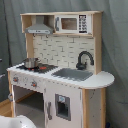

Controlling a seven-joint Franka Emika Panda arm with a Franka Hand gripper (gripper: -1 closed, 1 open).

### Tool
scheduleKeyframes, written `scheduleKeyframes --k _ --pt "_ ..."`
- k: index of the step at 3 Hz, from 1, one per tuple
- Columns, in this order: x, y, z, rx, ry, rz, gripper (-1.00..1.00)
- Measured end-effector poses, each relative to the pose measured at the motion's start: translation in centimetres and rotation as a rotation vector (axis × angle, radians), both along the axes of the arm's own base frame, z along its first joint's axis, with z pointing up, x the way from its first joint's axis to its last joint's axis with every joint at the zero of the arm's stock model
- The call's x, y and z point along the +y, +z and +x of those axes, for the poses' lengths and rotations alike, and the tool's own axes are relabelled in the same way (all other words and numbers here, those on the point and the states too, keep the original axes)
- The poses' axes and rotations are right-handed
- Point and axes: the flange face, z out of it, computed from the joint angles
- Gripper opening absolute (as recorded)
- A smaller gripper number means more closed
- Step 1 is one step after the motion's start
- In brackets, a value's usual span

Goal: Play with the kitchen

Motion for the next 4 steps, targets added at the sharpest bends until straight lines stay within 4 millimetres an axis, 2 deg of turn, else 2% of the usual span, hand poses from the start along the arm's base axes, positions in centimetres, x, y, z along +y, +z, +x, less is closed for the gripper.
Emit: scheduleKeyframes --k 3,4 --pt "-2.7 2.1 -1.8 0.207 -0.076 -0.076 1.00" --pt "-3.3 1.9 -2.5 0.283 -0.100 -0.101 1.00"
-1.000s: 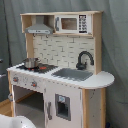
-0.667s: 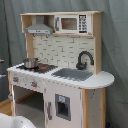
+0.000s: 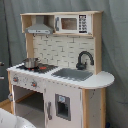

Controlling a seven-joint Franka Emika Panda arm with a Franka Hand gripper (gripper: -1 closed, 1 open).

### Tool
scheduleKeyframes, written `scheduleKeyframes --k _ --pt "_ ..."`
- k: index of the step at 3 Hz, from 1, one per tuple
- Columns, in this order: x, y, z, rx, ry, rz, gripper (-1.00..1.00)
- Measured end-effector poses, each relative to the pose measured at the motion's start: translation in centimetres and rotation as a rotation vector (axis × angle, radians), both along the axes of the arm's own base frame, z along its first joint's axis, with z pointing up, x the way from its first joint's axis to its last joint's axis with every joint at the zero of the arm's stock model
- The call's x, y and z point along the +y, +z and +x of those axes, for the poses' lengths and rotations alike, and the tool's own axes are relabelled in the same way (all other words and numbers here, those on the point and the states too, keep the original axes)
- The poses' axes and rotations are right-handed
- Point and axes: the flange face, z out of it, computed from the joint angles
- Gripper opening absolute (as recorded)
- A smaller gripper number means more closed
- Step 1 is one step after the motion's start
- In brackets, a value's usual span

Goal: Play with the kitchen

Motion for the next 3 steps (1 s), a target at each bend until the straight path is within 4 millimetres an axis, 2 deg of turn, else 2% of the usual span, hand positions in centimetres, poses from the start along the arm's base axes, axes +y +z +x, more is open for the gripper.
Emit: scheduleKeyframes --k 1,3 --pt "-1.2 -0.1 0.4 0.116 -0.042 -0.034 1.00" --pt "-4.6 2.6 3.0 0.282 -0.085 -0.052 1.00"
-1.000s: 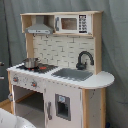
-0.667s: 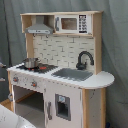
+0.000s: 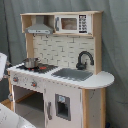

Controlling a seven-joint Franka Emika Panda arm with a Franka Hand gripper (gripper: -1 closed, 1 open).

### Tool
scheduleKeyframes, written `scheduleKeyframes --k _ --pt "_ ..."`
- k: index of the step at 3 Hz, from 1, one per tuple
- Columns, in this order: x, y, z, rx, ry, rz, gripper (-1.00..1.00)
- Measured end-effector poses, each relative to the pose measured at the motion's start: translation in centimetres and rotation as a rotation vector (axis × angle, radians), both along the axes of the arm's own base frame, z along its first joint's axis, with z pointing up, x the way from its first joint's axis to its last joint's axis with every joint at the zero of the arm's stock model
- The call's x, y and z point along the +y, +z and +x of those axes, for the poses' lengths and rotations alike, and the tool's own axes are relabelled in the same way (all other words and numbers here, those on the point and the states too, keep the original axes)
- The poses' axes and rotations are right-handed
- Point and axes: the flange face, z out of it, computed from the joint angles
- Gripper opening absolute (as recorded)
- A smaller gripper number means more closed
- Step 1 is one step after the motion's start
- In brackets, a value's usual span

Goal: Play with the kitchen

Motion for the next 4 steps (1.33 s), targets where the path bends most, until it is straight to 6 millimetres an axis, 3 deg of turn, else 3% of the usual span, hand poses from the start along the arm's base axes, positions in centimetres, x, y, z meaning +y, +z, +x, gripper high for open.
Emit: scheduleKeyframes --k 2,3,4 --pt "-3.2 2.1 2.6 0.161 0.000 0.014 1.00" --pt "-4.3 1.5 3.6 0.284 0.018 0.026 1.00" --pt "-4.4 -1.2 3.9 0.427 0.055 0.040 1.00"
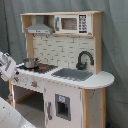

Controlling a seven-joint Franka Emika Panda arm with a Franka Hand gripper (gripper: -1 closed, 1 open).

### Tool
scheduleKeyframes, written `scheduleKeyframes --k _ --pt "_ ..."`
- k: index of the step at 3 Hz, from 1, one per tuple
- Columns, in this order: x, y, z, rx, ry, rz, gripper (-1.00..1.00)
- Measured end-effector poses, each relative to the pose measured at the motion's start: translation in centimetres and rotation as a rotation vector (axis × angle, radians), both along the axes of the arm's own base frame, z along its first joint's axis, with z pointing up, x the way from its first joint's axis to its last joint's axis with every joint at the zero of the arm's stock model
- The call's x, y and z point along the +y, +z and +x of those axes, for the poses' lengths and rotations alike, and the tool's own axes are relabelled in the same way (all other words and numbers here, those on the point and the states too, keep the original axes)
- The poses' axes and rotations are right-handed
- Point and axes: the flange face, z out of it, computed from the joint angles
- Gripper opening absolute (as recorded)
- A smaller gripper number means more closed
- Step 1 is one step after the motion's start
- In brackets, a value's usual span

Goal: Play with the kitchen

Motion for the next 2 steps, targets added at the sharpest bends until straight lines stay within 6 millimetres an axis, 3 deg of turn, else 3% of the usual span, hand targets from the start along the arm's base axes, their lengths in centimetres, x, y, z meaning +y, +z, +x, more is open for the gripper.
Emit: scheduleKeyframes --k 2 --pt "-0.8 -3.3 1.5 0.232 0.076 0.032 1.00"
